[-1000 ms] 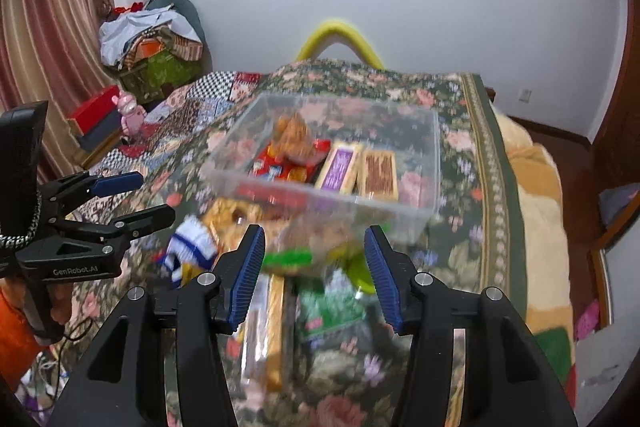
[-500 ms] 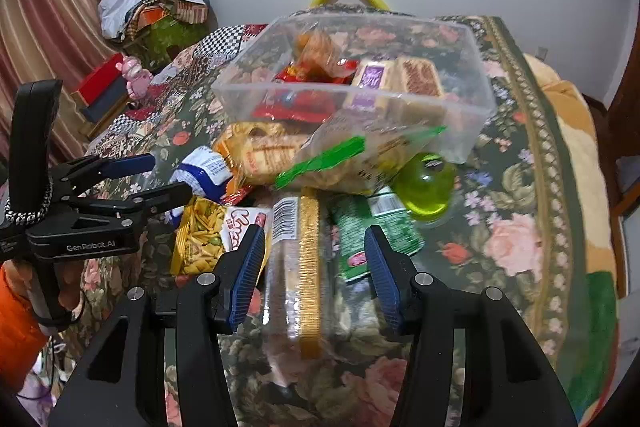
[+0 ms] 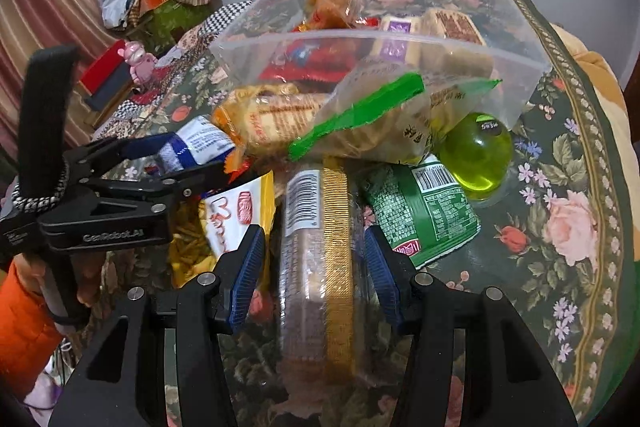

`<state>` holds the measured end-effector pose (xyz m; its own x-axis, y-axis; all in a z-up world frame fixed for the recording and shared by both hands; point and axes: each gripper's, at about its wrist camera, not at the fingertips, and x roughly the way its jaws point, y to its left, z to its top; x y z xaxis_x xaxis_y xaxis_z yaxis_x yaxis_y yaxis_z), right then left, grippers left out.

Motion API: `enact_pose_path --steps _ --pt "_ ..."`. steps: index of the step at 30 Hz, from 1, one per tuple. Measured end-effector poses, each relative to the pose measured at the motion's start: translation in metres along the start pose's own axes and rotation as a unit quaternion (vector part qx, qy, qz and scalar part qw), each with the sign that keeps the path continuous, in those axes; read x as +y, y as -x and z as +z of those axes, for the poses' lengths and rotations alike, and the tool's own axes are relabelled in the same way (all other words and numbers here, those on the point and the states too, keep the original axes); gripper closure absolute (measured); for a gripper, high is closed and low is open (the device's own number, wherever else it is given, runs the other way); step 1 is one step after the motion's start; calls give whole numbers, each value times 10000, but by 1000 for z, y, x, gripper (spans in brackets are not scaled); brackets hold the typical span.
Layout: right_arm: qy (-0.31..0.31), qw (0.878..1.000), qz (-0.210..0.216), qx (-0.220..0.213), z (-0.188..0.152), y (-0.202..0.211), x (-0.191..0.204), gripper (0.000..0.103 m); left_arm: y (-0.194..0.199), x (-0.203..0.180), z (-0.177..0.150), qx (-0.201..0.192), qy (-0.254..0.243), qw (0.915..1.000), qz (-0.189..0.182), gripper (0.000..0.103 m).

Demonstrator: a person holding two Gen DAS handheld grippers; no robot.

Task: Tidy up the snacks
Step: 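Grasp the blue-white bag with left tool while right tool grasps the clear biscuit roll, then drop the blue-white bag into the box while right tool drops the biscuit roll in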

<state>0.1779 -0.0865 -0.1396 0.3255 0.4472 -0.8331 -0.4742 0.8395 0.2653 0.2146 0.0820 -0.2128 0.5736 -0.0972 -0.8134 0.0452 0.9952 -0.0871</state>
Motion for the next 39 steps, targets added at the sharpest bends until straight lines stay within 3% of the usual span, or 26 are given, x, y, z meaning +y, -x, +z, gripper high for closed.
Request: enact_pose_path --steps 8,15,18,20,22,25,27,28,29,33,39 --pt "-29 10000 54 14 -1 0 -1 66 8 11 -2 -82 300 9993 -186 28" --pt "-28 10000 -53 10 1 1 -1 66 23 11 -5 -104 370 9991 -184 35" --pt "-27 10000 -53 2 -2 6 -1 67 33 7 -5 -183 272 9993 -196 51" --pt "-12 10000 -58 -33 -3 11 -1 67 45 3 -3 -272 172 9993 -201 71" --pt "9 9999 -79 -74 -5 18 -1 67 51 0 -1 -256 150 9992 -280 78" --pt "3 9998 -94 -146 -9 28 -2 67 54 -4 -1 -232 93 9996 -140 78" --pt "-22 9997 -92 -213 -12 37 -4 67 54 -4 -3 -179 121 9997 -62 65" --pt "-34 9997 -90 -241 -13 40 -4 67 52 -2 -4 -148 154 9998 -37 41" --pt "-47 9996 -93 -268 -14 43 -5 67 51 0 -4 -192 165 9997 -2 24" --pt "-97 9990 -125 -419 -17 59 -9 67 39 3 -6 -155 40 9995 268 21" --pt "-204 9977 -235 -609 -16 74 -16 67 2 17 -5 244 314 9991 131 17"
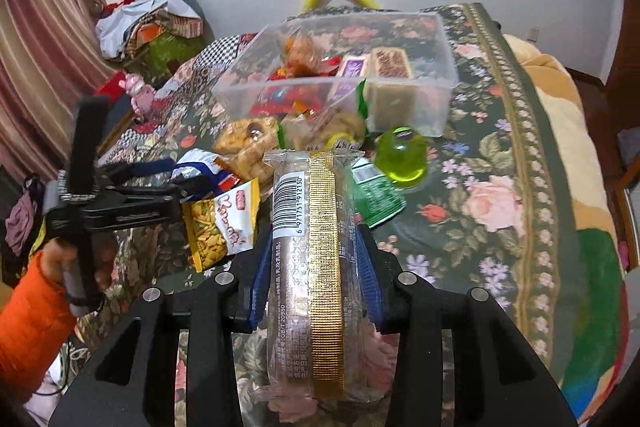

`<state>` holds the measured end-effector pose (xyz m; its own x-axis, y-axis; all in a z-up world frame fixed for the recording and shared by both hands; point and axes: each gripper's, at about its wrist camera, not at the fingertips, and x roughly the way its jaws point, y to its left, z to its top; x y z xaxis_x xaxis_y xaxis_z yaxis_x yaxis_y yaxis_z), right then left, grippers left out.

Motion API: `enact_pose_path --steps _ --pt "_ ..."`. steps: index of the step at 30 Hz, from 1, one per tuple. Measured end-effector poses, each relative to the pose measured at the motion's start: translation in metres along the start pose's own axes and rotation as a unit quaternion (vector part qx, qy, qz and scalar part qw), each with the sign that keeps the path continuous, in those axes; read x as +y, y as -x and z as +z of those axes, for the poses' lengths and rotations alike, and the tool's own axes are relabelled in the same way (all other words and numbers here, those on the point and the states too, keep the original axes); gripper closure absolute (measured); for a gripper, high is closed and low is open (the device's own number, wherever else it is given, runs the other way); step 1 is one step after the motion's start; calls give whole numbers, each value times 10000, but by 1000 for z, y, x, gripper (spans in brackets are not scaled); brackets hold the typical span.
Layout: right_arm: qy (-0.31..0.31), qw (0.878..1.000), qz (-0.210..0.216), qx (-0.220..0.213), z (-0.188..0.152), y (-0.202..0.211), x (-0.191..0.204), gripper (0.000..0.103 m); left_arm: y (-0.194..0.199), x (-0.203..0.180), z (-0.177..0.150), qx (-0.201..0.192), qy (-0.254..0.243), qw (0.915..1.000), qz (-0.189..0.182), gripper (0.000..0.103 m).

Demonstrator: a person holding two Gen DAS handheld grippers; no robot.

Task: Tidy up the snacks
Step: 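Drop the blue-white bag into the box while right tool drops the biscuit roll in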

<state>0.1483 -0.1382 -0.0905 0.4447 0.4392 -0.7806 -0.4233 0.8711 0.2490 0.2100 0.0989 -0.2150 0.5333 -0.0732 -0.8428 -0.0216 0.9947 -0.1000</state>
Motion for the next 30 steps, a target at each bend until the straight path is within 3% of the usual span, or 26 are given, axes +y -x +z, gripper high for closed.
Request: enact_pose_path --steps 4,11,19,30 --pt "-91 9999 -89 -92 2 7 -6 67 -4 1 1 -140 56 9999 -20 16" --pt "-249 9991 -220 -269 12 13 -21 67 4 3 -1 -307 -29 9995 -11 35" --pt "-273 9975 -319 -569 33 23 -35 67 36 3 -3 -448 1 9989 139 40" --pt "-208 9944 -460 -928 65 30 -47 67 82 -28 44 -1188 -242 9926 -88 41"
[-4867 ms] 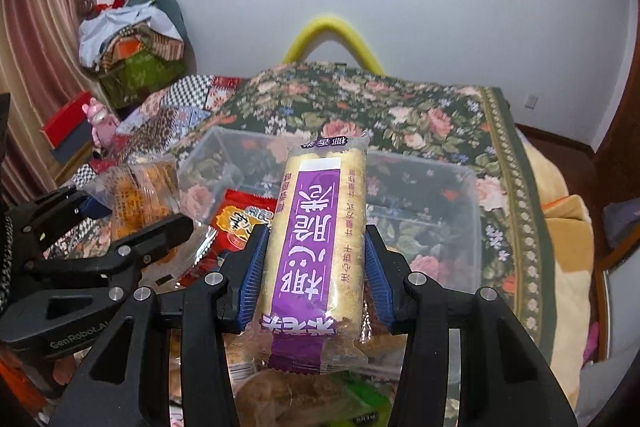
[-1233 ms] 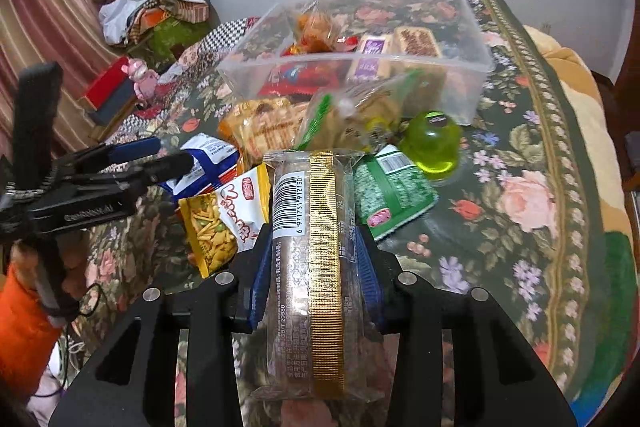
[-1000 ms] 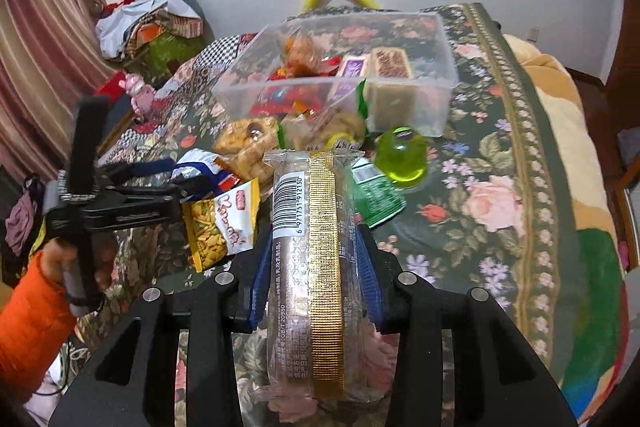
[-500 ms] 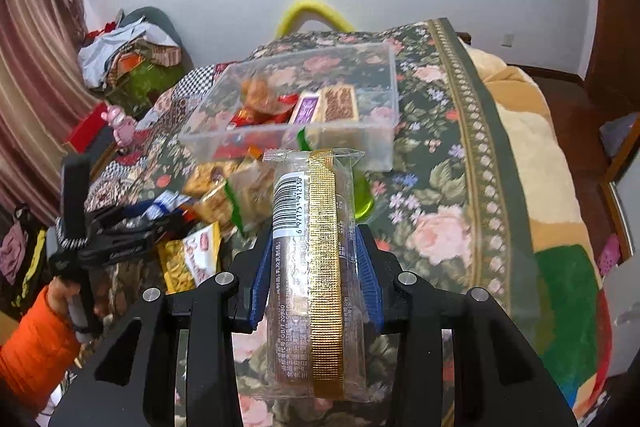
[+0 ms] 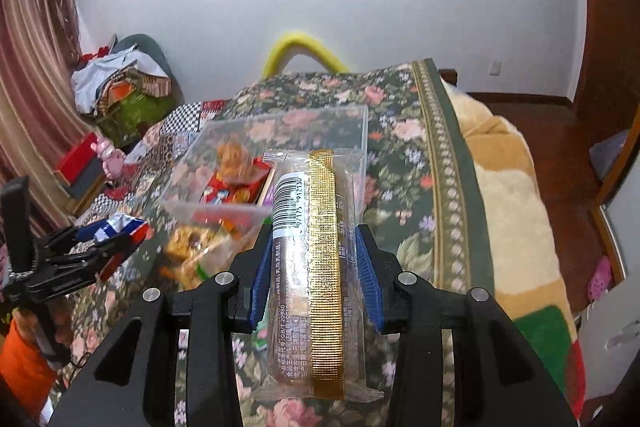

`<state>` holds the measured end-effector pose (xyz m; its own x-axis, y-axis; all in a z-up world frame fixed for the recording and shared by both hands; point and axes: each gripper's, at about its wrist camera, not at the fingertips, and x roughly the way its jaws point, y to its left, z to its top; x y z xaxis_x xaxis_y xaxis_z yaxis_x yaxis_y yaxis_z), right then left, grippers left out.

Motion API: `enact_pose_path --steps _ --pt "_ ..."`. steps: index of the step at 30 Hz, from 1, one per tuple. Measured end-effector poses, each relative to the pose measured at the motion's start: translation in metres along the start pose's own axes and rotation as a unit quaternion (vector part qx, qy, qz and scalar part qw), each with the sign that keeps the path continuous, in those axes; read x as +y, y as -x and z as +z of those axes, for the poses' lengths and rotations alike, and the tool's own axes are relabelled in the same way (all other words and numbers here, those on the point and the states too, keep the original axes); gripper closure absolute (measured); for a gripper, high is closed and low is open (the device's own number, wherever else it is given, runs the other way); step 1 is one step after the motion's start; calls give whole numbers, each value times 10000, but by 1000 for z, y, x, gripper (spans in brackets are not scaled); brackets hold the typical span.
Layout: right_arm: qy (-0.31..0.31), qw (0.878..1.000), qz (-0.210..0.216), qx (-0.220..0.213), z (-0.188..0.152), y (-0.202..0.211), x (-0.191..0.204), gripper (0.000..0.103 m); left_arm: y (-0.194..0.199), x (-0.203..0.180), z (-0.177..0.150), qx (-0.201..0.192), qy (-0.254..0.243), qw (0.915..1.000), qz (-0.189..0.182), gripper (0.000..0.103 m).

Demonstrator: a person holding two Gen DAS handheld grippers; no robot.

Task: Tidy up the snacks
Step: 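Drop the blue-white bag into the box while right tool drops the biscuit roll in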

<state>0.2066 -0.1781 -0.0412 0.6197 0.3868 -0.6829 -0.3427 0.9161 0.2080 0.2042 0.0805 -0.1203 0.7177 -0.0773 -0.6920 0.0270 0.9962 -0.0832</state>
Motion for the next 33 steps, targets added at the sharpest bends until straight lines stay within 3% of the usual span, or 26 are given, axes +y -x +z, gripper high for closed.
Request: enact_pose_path --steps 6,11,25,26,28,33 --pt "101 9999 -51 -112 19 -11 -2 67 -16 -20 28 -121 -209 9996 -120 41" --pt "159 9998 -79 -117 33 -28 -5 67 -44 -26 43 5 -271 9994 -223 41" --pt "166 9995 -76 250 57 -93 -15 67 -101 -31 68 157 -301 9991 -244 41" --pt "176 9995 -84 265 59 -96 -14 67 -106 -30 69 178 -294 9991 -231 44" --pt "204 9993 -110 296 61 -103 -14 67 -114 -30 69 300 -279 9987 -317 61" --pt "257 9989 -117 385 66 -120 -10 67 -122 -30 71 241 -318 9989 -226 61"
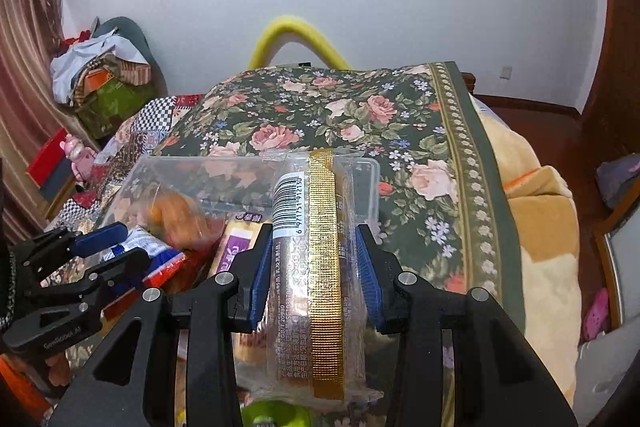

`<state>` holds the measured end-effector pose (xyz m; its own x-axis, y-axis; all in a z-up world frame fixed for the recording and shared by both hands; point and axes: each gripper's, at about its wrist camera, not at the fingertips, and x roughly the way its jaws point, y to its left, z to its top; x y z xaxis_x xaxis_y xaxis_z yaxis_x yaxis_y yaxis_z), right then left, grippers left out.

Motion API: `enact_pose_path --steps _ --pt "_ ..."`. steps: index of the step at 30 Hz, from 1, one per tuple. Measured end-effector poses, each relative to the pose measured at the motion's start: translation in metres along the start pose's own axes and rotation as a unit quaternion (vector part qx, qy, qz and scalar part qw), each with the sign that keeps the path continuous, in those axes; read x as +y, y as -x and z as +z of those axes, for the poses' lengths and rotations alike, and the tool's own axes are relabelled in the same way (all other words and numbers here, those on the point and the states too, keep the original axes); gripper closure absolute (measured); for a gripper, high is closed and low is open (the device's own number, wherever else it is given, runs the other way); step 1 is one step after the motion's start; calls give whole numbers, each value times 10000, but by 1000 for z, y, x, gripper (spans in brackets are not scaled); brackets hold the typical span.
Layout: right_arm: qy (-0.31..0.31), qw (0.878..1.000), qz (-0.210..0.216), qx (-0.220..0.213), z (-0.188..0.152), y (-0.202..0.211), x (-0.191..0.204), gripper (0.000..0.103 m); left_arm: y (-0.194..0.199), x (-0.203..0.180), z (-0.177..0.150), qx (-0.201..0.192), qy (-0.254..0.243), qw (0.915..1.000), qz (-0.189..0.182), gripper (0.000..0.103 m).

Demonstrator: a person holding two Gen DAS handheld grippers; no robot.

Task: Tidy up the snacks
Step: 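Drop the blue-white bag into the box while right tool drops the biscuit roll in, then reach the left tool toward the yellow snack packet on the bedspread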

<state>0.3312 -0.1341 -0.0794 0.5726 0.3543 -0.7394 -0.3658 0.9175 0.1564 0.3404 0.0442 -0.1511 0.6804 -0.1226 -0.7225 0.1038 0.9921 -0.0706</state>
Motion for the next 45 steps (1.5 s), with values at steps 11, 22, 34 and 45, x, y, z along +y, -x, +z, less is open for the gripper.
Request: enact_pose_path --steps 11,22,34,45 --pt "35 9999 -85 137 -4 -10 -1 69 3 5 -7 -50 73 9999 128 41" --pt "201 9998 -35 -12 -17 31 10 69 44 3 -17 -124 78 9999 88 38" --pt "373 9989 215 -205 -52 95 32 61 109 -5 -49 -202 44 9997 133 27" --pt "367 9988 315 -28 -94 117 41 56 118 -24 -97 232 160 9995 174 16"
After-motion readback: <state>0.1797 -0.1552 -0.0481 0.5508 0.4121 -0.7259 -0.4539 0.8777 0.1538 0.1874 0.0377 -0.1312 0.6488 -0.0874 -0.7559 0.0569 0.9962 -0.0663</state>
